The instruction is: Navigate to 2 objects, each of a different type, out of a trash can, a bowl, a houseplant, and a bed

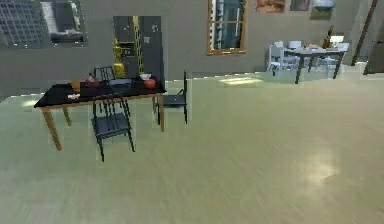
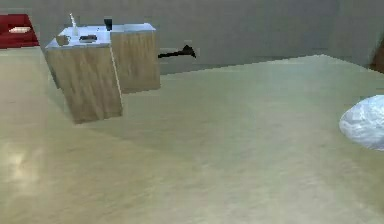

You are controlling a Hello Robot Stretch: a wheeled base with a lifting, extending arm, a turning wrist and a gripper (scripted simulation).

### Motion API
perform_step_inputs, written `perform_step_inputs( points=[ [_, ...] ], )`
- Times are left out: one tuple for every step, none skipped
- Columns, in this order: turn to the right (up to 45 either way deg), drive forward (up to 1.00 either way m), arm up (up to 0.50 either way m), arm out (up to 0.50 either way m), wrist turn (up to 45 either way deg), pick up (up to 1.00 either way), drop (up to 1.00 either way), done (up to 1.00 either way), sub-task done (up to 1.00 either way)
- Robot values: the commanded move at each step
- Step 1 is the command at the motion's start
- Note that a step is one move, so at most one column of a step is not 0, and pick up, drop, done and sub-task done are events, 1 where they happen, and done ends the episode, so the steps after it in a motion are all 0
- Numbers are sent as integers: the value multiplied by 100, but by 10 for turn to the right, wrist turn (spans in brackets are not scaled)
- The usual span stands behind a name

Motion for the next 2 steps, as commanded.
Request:
perform_step_inputs(
  points=[
    [0,100,0,0,0,0,0,0,0],
    [0,85,0,0,0,0,0,0,0]
  ],
)
